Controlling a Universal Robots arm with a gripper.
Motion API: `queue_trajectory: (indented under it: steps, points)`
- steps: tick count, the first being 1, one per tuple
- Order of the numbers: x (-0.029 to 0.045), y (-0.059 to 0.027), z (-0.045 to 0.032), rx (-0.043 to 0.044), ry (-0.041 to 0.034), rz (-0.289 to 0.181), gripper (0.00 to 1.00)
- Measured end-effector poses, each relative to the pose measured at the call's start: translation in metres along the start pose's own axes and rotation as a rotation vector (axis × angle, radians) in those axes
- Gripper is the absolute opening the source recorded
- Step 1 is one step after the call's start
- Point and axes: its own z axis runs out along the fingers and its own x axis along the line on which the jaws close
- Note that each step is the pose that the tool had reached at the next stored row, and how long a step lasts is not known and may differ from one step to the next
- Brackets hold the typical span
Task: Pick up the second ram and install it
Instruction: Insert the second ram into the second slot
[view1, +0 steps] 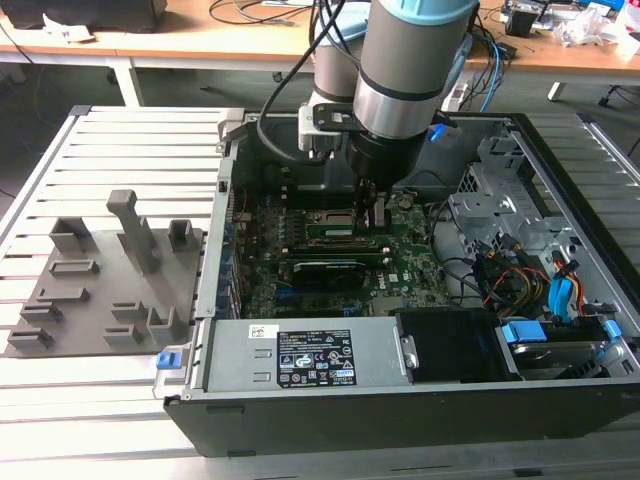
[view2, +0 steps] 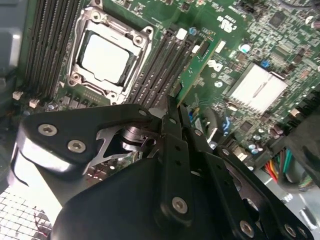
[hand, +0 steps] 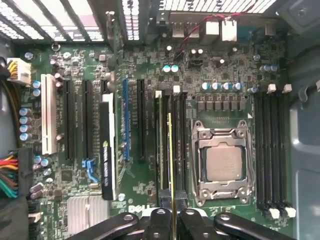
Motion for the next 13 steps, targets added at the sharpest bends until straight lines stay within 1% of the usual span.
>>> queue_trajectory:
  steps: [5, 9, 11, 13]
  points:
    - [-0.0045, 0.0095, 0.0028, 0.0, -0.0001, 0.0, 0.14]
    - [-0.0066, 0.0138, 0.0049, 0.0, -0.0002, 0.0, 0.14]
    - [-0.0069, 0.0147, 0.0058, 0.0, -0.0001, 0.0, 0.14]
    - [-0.0068, 0.0161, 0.0097, 0.0001, -0.0001, 0.0, 0.14]
